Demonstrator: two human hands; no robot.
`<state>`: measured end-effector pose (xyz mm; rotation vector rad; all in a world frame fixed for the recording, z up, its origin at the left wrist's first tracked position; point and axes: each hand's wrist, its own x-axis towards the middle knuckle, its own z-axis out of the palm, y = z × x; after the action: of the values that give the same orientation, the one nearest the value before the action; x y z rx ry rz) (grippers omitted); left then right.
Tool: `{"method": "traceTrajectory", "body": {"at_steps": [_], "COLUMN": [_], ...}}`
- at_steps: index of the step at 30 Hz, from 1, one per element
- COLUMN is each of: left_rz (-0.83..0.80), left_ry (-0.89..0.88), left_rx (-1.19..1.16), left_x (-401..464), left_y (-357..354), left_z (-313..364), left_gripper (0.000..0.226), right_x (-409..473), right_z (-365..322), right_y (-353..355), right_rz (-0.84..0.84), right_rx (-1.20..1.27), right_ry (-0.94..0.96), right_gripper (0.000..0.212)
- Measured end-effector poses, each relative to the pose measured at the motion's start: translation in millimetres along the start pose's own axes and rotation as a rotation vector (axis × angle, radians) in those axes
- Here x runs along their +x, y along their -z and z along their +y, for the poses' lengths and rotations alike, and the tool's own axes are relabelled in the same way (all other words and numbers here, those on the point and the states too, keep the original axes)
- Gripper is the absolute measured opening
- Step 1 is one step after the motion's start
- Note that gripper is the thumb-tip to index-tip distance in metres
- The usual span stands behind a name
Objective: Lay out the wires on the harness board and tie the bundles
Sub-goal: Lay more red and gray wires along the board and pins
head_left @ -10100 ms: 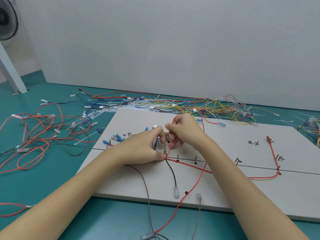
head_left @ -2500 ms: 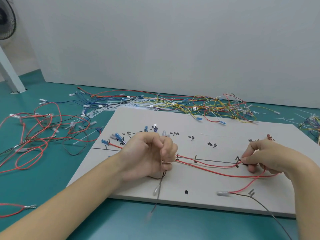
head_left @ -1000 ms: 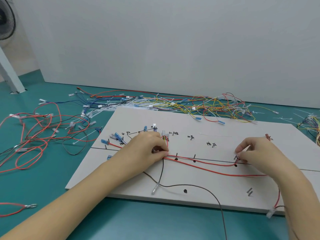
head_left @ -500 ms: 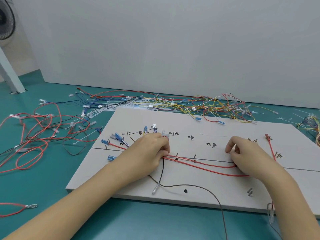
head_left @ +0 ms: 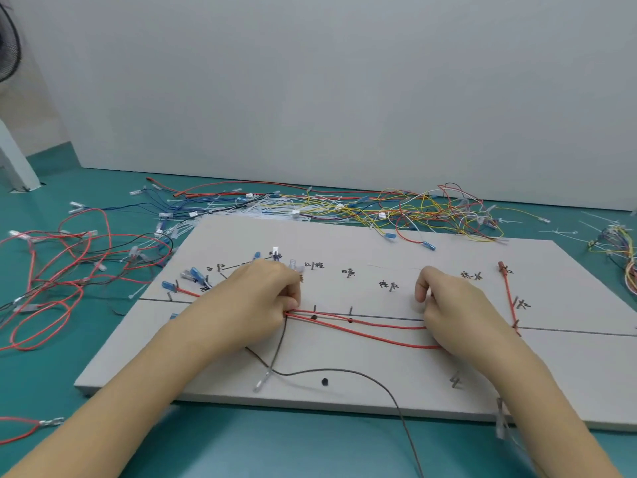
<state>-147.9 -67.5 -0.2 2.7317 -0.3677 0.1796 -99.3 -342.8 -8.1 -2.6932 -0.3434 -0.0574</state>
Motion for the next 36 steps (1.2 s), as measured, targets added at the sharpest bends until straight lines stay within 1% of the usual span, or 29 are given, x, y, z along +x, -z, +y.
{"method": "traceTrajectory", "body": {"at_steps": [4, 6, 9, 12, 15, 17, 19, 21, 23, 25, 27, 30, 36], "left_rz": [-0.040, -0.046, -0.035, -0.023, 0.047, 0.123, 0.146, 0.086, 0.008, -0.033, -0.042, -0.053, -0.064], "left_ry": [0.114, 0.166, 0.213, 0.203, 0.124, 0.037, -0.062, -0.150, -0.210, -0.270, -0.323, -0.376, -0.419], "left_rx": [0.061, 0.062, 0.036, 0.005, 0.033, 0.029, -0.040, -0.034, 0.030, 0.106, 0.172, 0.245, 0.273], "left_x": [1, 2, 2, 2, 0, 0, 1, 5, 10, 14, 18, 27, 32], "left_y": [13, 16, 18, 19, 17, 11, 4, -6, -17, -26, -33, -39, -58], "left_z": [-14, -21, -26, -25, -17, -4, 17, 37, 51, 61, 69, 80, 99], "left_gripper": [0.020, 0.021, 0.023, 0.020, 0.008, 0.016, 0.018, 0.021, 0.027, 0.035, 0.040, 0.040, 0.037], "right_x": [1, 3, 10, 11, 4, 0, -1, -1, -1, 0, 0, -2, -3], "right_z": [-18, -23, -23, -14, -4, -1, 2, 5, 9, 13, 16, 20, 33], "right_y": [-14, -17, -8, 14, 26, 29, 32, 34, 34, 34, 33, 33, 43], "right_rz": [0.057, 0.075, 0.060, -0.048, -0.179, -0.215, -0.211, -0.216, -0.211, -0.176, -0.159, -0.148, -0.094], "right_rx": [0.036, 0.103, 0.317, 0.512, 0.531, 0.544, 0.551, 0.538, 0.512, 0.496, 0.495, 0.481, 0.503], "right_ry": [0.051, 0.053, -0.059, -0.216, -0.331, -0.371, -0.392, -0.408, -0.422, -0.437, -0.436, -0.421, -0.458], "right_gripper": [0.025, 0.026, 0.029, 0.022, 0.013, 0.014, 0.015, 0.013, 0.012, 0.014, 0.015, 0.017, 0.017]}}
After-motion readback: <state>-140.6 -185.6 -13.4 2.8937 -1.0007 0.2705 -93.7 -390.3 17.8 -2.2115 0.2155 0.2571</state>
